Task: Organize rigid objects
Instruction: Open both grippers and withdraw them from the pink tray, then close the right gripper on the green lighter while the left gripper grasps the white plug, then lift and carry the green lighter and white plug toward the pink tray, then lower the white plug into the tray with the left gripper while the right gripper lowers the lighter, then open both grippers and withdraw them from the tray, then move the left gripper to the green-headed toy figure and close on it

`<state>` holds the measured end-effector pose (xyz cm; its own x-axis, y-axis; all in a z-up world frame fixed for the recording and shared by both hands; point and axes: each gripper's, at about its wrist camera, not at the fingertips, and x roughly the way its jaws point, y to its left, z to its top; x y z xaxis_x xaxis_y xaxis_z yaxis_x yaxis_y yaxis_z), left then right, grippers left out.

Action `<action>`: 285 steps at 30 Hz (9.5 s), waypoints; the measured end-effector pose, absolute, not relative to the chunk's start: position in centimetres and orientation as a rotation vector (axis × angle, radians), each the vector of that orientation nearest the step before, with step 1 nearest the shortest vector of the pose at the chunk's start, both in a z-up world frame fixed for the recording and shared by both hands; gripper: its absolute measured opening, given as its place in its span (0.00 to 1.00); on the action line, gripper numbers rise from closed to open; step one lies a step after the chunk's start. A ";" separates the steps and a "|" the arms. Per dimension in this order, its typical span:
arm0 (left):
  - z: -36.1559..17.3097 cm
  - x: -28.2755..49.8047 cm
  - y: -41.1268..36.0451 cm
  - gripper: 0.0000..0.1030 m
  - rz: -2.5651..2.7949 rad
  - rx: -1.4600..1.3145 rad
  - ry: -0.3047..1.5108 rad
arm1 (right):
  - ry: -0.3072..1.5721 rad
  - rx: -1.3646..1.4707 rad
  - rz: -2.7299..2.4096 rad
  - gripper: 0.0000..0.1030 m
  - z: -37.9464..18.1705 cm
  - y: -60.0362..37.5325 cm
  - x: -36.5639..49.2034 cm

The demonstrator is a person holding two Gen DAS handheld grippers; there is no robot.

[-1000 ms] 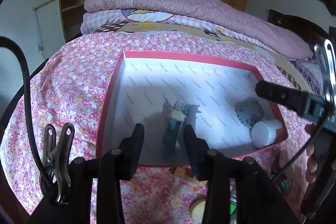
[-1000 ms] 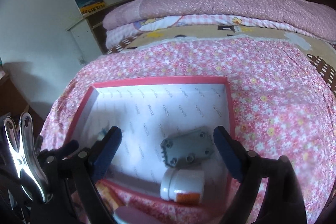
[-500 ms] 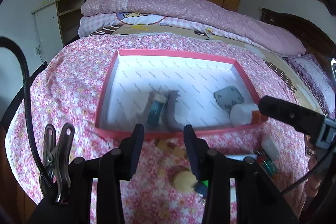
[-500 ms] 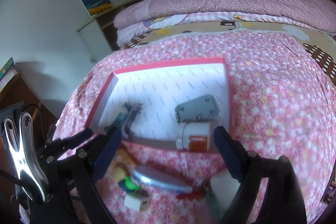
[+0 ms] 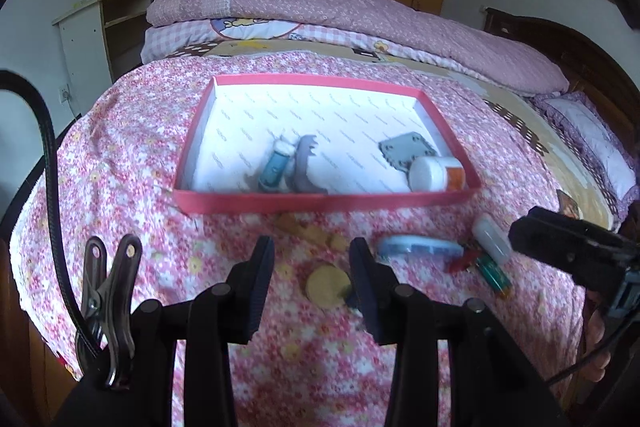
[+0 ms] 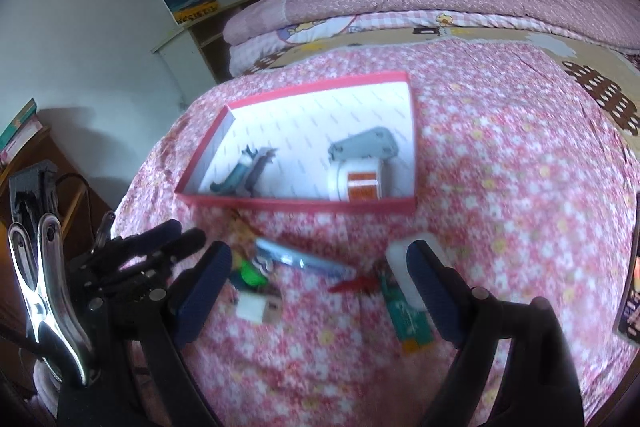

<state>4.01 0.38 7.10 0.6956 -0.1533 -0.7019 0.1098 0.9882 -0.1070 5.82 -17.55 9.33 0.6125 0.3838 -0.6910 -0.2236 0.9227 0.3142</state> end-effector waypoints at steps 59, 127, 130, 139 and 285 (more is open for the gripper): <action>2.1 1.7 -6.7 0.40 -0.233 0.017 0.898 | 0.946 0.128 0.303 0.24 2.0 -20.7 0.9; 4.0 -0.8 -1.6 0.34 -0.171 -0.072 0.793 | 0.867 0.189 0.446 0.24 4.5 -17.8 -1.3; 4.1 -0.9 -1.6 0.34 -0.164 -0.069 0.791 | 0.854 0.189 0.462 0.24 4.8 -17.7 -1.2; 4.9 -0.7 -1.2 0.34 -0.153 -0.077 0.766 | 0.854 0.165 0.470 0.24 5.4 -17.0 0.1; 5.8 3.2 0.7 0.46 -0.183 -0.129 0.841 | 0.848 0.145 0.356 0.43 5.0 -18.0 2.3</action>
